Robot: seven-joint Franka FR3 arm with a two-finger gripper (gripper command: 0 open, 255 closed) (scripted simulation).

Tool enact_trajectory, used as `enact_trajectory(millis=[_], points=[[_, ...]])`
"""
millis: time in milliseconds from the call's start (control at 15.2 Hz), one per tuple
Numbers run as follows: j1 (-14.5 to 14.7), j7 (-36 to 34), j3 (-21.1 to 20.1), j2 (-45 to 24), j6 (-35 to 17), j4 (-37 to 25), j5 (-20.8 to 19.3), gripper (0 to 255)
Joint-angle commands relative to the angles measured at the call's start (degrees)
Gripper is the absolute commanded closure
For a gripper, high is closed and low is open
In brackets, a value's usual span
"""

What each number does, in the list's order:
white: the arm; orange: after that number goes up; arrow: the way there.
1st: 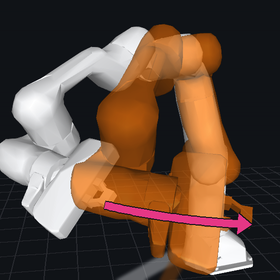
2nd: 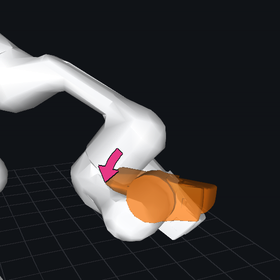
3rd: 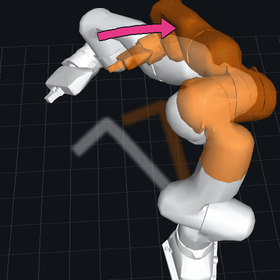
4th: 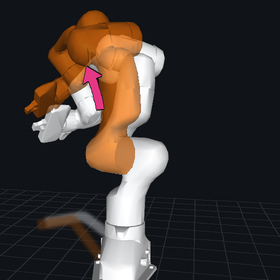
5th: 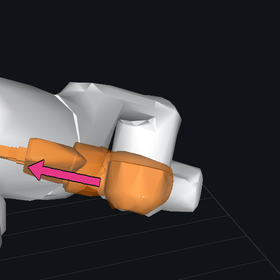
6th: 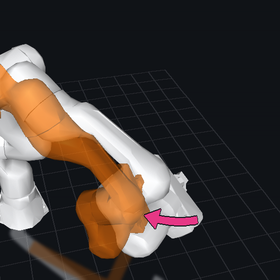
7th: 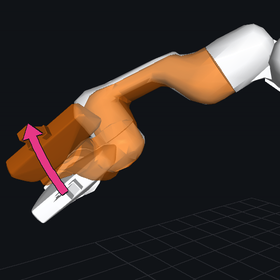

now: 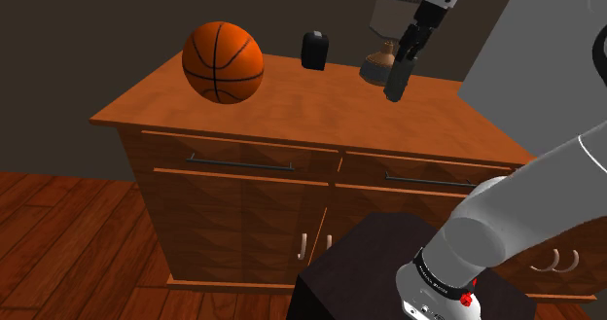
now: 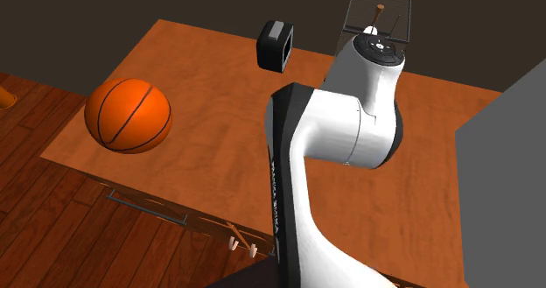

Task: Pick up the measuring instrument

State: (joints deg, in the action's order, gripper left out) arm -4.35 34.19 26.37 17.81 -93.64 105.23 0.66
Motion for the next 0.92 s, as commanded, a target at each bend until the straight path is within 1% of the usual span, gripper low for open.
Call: enact_trajectory(millis=[0,198,396,528,660,726,792,858], points=[[-0.14,3.84,3.02,-4.95,1.27,-5.21,1.81,0],[-1.16,9.48,7.10,-12.38,3.55,-12.77,5.47,0],[-3.75,15.34,10.66,-21.08,6.90,-21.75,10.64,0],[-6.80,19.03,12.38,-27.57,9.92,-28.84,14.83,0],[-11.32,22.13,13.12,-34.55,13.69,-37.26,19.39,0],[-14.15,23.32,13.11,-38.27,15.91,-42.20,21.78,0],[-15.45,23.63,12.80,-39.63,16.77,-44.18,22.58,0],[-14.92,23.70,12.72,-39.00,15.61,-42.47,22.07,0]])
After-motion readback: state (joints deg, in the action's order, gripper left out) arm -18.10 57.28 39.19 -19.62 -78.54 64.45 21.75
